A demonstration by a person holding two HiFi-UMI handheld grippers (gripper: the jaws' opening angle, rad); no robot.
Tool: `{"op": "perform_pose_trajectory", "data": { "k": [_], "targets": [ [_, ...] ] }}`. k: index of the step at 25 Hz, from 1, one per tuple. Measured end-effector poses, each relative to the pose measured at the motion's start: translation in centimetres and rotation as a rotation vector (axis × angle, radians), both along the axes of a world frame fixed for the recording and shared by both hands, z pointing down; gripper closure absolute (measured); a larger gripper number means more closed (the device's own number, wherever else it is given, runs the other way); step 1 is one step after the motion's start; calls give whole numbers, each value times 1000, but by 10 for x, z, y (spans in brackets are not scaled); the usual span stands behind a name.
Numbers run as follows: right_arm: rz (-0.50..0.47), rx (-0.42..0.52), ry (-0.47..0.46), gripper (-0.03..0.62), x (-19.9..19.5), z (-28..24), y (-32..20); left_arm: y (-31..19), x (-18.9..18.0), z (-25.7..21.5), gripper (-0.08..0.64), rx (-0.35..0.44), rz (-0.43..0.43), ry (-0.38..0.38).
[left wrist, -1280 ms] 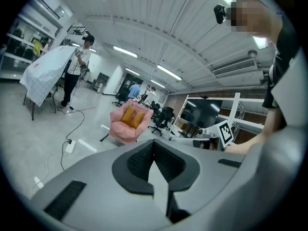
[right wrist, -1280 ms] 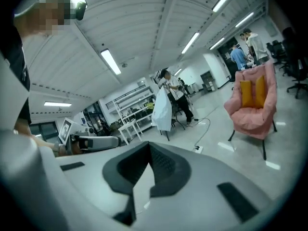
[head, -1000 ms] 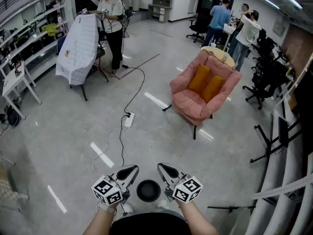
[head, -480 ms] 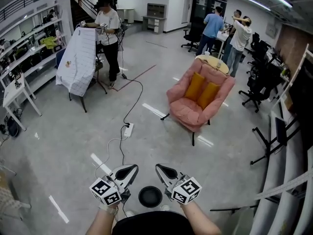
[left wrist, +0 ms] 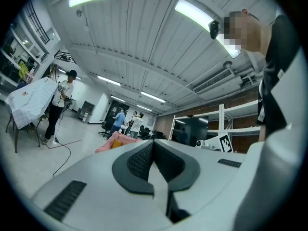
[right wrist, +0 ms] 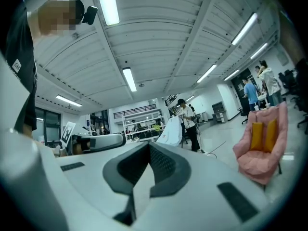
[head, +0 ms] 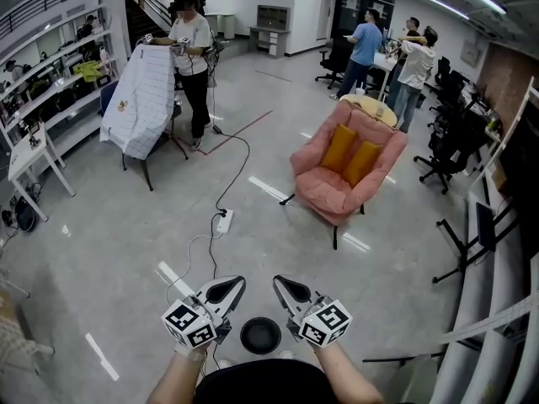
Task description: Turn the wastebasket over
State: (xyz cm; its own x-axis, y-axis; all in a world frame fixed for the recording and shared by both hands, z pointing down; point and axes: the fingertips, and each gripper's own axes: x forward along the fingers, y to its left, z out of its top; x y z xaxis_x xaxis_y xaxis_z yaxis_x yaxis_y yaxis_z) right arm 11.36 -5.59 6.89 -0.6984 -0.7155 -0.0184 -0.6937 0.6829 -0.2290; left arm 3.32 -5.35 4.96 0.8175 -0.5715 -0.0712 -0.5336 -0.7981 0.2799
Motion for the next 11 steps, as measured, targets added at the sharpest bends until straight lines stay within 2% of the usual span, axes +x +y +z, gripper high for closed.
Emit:
{"op": "perform_pose_trajectory", "data": {
  "k": [6, 11],
  "targets": [
    [10, 4, -10, 583, 5, 2, 2, 1, 2, -2, 548, -5, -24, 17],
    [24, 1, -20, 583, 1, 6, 4, 5, -3, 4, 548, -30, -3, 34]
  ]
}}
